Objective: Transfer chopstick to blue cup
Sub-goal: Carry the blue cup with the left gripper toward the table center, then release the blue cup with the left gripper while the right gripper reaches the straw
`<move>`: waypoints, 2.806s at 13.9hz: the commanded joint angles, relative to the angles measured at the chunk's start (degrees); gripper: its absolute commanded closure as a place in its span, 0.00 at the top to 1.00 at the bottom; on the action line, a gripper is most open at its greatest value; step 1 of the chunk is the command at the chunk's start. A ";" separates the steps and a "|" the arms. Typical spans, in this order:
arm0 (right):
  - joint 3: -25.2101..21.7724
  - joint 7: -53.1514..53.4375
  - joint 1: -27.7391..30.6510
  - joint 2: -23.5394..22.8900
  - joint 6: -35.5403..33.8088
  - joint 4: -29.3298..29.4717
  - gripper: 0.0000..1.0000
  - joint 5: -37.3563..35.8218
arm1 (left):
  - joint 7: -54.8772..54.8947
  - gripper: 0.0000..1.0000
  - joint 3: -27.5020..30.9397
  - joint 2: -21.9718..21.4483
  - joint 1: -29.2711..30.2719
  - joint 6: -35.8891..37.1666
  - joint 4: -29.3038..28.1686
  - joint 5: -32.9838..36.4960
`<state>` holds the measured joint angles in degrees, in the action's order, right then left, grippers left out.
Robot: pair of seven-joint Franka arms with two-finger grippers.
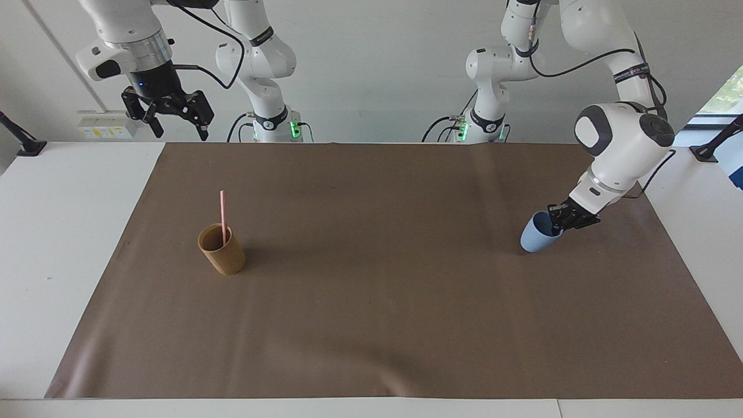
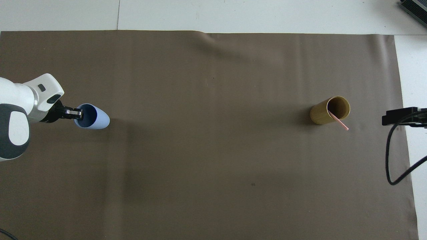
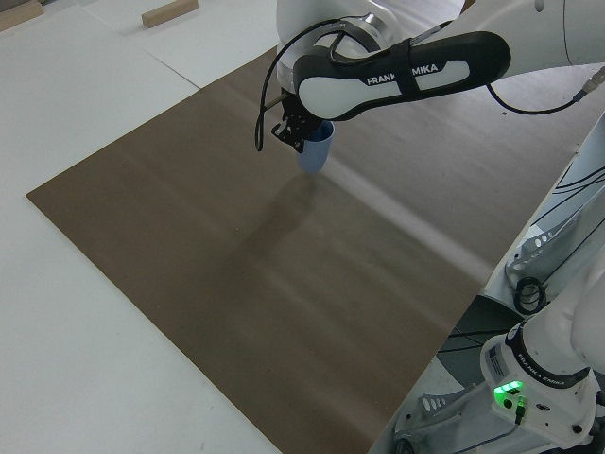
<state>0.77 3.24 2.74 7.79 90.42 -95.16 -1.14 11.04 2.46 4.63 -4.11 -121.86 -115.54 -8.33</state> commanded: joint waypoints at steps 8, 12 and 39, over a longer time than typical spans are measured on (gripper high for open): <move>0.20 1.06 0.86 0.65 1.16 -1.08 1.00 1.22 | -42.38 0.00 0.44 5.02 -29.88 -4.88 6.97 3.50; 0.20 0.98 1.56 0.73 0.37 -0.64 1.00 1.22 | -52.60 0.00 0.44 11.62 -37.63 -5.06 13.92 4.73; 0.46 1.06 -0.02 -12.36 16.01 -12.41 1.00 4.56 | -16.08 1.00 1.59 -4.28 -16.04 23.83 22.71 6.58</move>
<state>0.99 3.37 2.64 -5.36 104.56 -105.74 2.08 -8.30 4.47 0.62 -23.22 -102.86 -96.18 -2.71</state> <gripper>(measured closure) 0.000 0.000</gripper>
